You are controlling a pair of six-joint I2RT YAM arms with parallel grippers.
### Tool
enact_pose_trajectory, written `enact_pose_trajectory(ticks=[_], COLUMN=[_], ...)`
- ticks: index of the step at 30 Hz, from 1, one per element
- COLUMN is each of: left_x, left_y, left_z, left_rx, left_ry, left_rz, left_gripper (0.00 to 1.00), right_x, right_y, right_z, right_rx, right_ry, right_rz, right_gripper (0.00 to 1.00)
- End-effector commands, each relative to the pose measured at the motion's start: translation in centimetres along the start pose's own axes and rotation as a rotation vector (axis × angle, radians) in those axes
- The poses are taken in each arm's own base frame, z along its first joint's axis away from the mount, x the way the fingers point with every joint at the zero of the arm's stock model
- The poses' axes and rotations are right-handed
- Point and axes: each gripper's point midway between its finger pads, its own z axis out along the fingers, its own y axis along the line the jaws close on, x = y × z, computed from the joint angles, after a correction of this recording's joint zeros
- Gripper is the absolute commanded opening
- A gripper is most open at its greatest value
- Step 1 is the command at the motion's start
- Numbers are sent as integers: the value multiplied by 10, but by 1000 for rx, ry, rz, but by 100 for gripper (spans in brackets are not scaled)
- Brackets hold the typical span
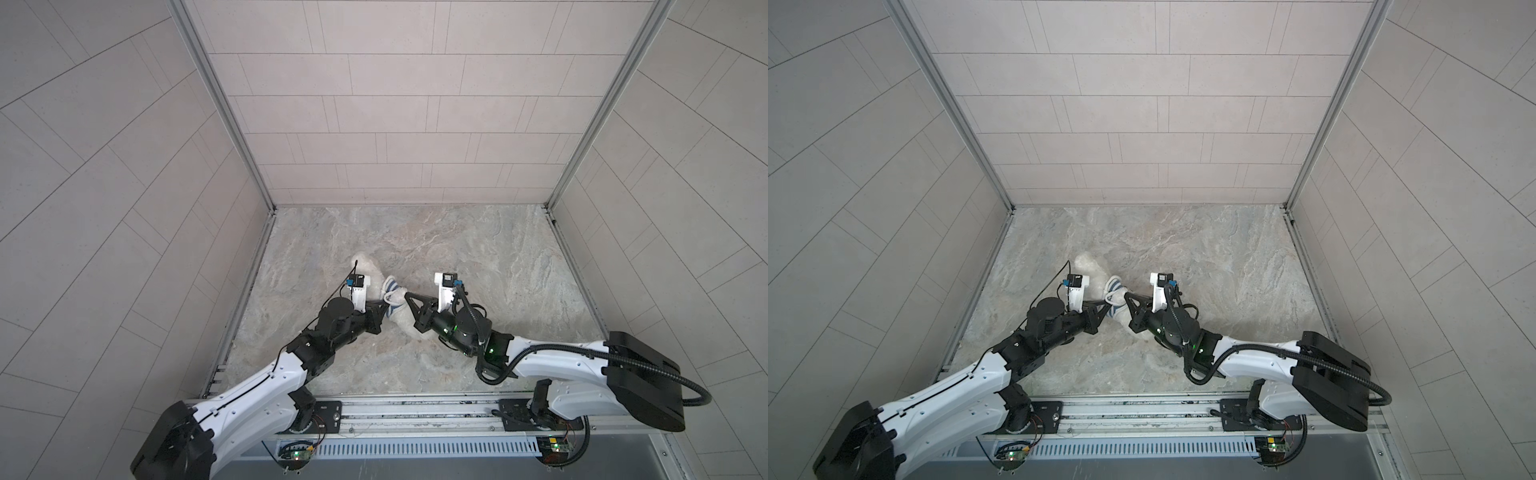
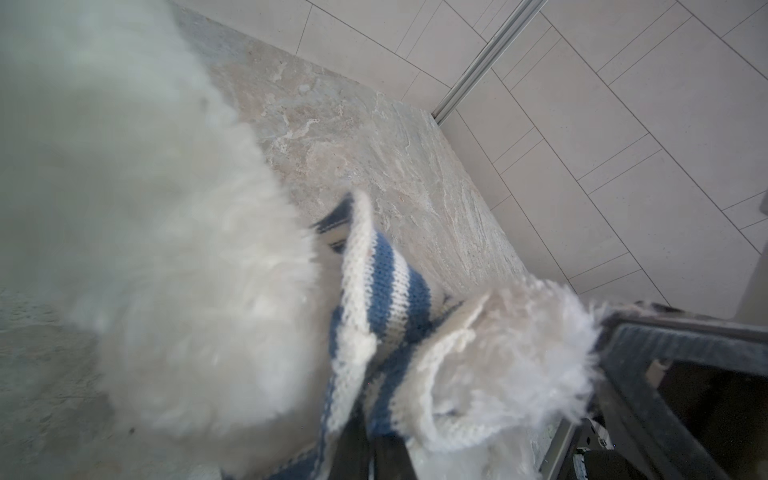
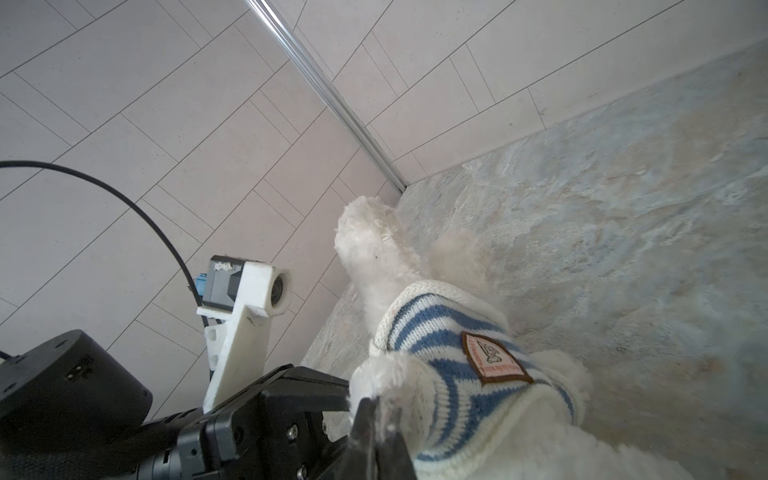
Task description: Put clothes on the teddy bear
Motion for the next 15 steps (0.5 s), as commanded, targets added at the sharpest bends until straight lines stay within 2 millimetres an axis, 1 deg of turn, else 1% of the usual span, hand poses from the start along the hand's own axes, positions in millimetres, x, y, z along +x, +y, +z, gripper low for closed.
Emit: enact_pose_trajectory(ticks=[1, 6, 11, 15], left_x=[20, 29, 35, 39], left_y=[27, 32, 35, 34], left_z=[0, 1, 0, -1], left_rx=[-96, -109, -121, -112], left_ry=[39, 67, 98, 111], left_rz=[-19, 0, 16, 18], left_gripper=[0, 0, 0, 0], right_x=[-28, -29, -27, -25], right_y=[6, -4, -14, -14], right_z=[-13, -23, -26, -25], right_rx=[5, 50, 89, 100], right_ry=[-80, -73, -66, -51], right_rz=[-6, -28, -45, -77], right_gripper=[0, 0, 0, 0])
